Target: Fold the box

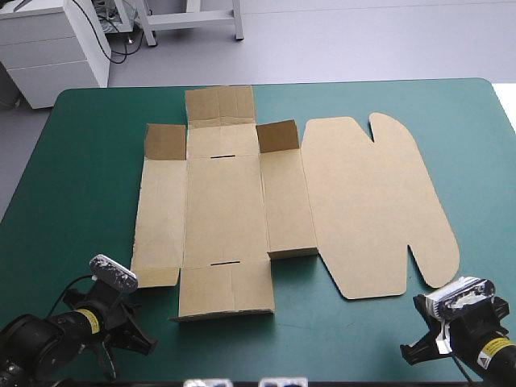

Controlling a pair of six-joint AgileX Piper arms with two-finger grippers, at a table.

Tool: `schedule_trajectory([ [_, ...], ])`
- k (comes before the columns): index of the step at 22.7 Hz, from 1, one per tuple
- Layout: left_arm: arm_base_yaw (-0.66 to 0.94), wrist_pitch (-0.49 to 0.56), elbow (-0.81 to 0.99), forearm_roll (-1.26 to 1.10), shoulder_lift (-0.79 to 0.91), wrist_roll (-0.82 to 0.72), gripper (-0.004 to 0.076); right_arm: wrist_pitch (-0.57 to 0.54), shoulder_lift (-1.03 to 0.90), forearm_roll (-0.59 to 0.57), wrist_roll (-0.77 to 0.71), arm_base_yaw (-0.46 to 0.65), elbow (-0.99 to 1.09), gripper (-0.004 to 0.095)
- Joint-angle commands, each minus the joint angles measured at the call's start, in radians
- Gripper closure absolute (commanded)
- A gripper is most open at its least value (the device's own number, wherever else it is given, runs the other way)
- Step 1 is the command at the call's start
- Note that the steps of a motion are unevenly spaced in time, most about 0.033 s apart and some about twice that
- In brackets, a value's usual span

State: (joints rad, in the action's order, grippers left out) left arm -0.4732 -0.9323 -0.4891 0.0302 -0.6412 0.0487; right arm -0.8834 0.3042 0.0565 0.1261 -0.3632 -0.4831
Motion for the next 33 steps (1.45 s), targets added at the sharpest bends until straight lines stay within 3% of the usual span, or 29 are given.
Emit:
schedule_trajectory([
  [1, -0.001, 0.042, -0.025, -0.005, 0.001, -0.006, 0.0731, 0.056, 0.008, -0.002, 0.003, -0.003, -0.026, 0.0922],
  [11, -0.001, 0.064, -0.027, -0.009, 0.002, -0.006, 0.0731, 0.056, 0.008, -0.002, 0.003, -0.003, -0.026, 0.0922],
  [17, -0.001, -0.001, -0.265, -0.044, 0.002, 0.017, 0.0731, 0.056, 0.008, -0.002, 0.003, -0.003, -0.026, 0.0922],
  [21, -0.001, 0.139, -0.373, 0.034, -0.007, -0.019, 0.0731, 0.056, 0.008, -0.002, 0.003, -0.003, -0.026, 0.0922],
  [25, -0.001, 0.132, -0.417, 0.13, -0.061, -0.12, 0.073, 0.056, 0.008, -0.002, 0.003, -0.003, -0.026, 0.0922],
  [33, -0.001, 0.091, -0.483, 0.14, -0.256, -0.107, 0.0706, 0.056, 0.008, -0.006, 0.003, -0.003, -0.026, 0.0922],
])
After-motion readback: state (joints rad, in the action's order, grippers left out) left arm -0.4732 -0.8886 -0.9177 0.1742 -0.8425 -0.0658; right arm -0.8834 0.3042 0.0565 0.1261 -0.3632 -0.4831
